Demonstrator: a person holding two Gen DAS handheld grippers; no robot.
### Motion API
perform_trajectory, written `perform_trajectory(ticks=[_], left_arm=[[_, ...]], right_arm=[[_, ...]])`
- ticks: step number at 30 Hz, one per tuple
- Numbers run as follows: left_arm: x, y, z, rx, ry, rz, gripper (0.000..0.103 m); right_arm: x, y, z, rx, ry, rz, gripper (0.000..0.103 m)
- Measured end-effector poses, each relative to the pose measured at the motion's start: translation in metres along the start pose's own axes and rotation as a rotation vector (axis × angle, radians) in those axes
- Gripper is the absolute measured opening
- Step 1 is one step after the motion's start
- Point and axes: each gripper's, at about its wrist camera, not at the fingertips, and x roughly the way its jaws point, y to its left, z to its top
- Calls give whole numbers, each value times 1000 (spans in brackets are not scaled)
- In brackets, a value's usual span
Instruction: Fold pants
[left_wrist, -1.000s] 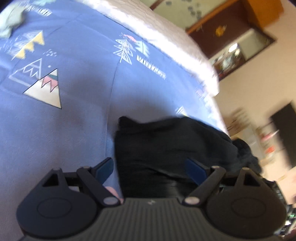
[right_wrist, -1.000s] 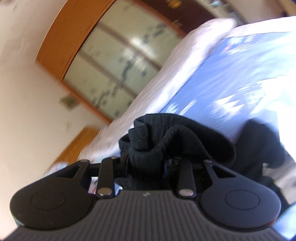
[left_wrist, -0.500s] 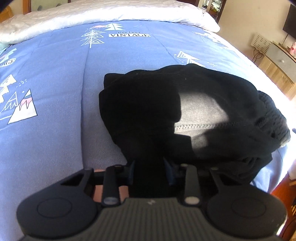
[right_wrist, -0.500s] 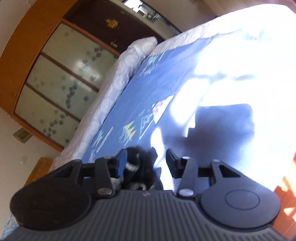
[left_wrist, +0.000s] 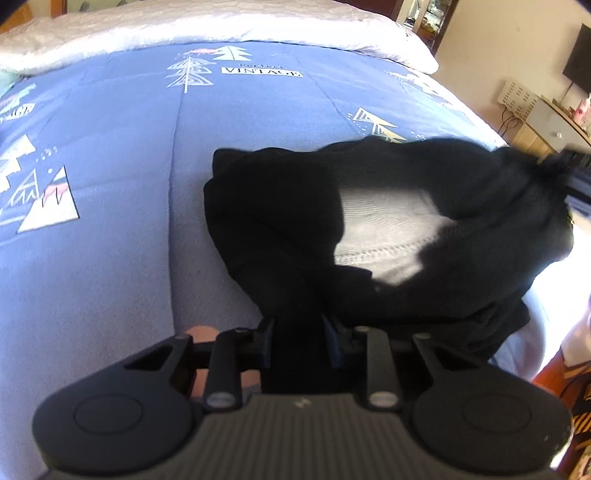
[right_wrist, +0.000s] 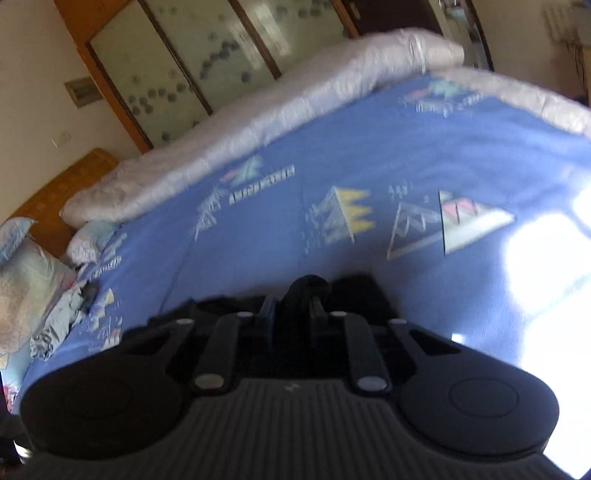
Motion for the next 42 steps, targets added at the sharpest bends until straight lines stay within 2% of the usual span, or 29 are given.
perform_trajectory(ticks=[2, 4, 6, 7, 8, 9, 10, 11, 13, 16, 19, 22, 23, 25, 26, 27, 29, 32, 33, 34, 36, 37, 38, 40, 42], left_arm=[[3, 0, 1, -12, -2, -11, 26], [6, -3, 2, -9, -2, -4, 27], [6, -7, 0, 10, -4, 7, 32], [5, -7, 1, 17, -3, 5, 36], [3, -6, 3, 20, 2, -5, 38], [1, -3, 7, 16, 5, -28, 43], [0, 3, 13, 0, 2, -51, 45], [-2, 9, 20, -25, -3, -66, 46], [-3, 24, 37, -93, -19, -93, 55], [7, 44, 62, -190, -8, -146, 56], [31, 60, 75, -256, 27, -111, 49], [50, 66, 80, -320, 71, -142, 40], [53, 66, 84, -326, 72, -148, 37], [54, 62, 86, -313, 67, -141, 21], [55, 61, 88, -306, 68, -137, 16], [56, 61, 91, -301, 70, -136, 14], [56, 63, 97, -307, 71, -136, 11], [56, 74, 104, -367, 71, -147, 9], [58, 77, 105, -390, 78, -156, 9], [61, 78, 106, -408, 86, -163, 9], [64, 80, 103, -415, 90, -160, 9], [64, 79, 102, -409, 88, -156, 9], [63, 78, 100, -405, 86, -153, 9], [61, 80, 97, -410, 86, -151, 8], [59, 82, 98, -423, 87, -156, 8]], right_arm=[[-4, -15, 10, 78, -80, -30, 17], [11, -31, 6, 112, -65, -100, 17], [50, -46, -9, 74, 62, -237, 19], [63, -55, -19, 86, 122, -266, 24], [61, -66, -27, 138, 126, -247, 29], [51, -75, -28, 201, 89, -213, 30], [38, -83, -27, 268, 61, -184, 42], [19, -93, -25, 339, 14, -158, 46], [-14, -106, -24, 424, -71, -101, 46], [-55, -111, -28, 460, -114, -20, 46], [-78, -105, -38, 445, -80, 39, 47], [-81, -92, -50, 439, -12, 86, 53], [-77, -85, -53, 421, 13, 84, 53], [-69, -70, -55, 342, -1, 33, 53], [-61, -66, -55, 313, -7, 11, 53], [-54, -66, -53, 300, -8, 6, 53], [-41, -67, -49, 297, -11, -14, 46], [-49, -71, -40, 299, -80, 35, 44], [-49, -73, -37, 292, -75, 50, 46], [-46, -74, -35, 279, -52, 46, 46], [-31, -74, -32, 245, 51, 36, 46], [-23, -75, -31, 237, 90, 41, 40], [-18, -74, -28, 236, 120, 78, 15], [-16, -68, -14, 254, 121, 148, 8], [-25, -55, 9, 217, 52, 213, 8]])
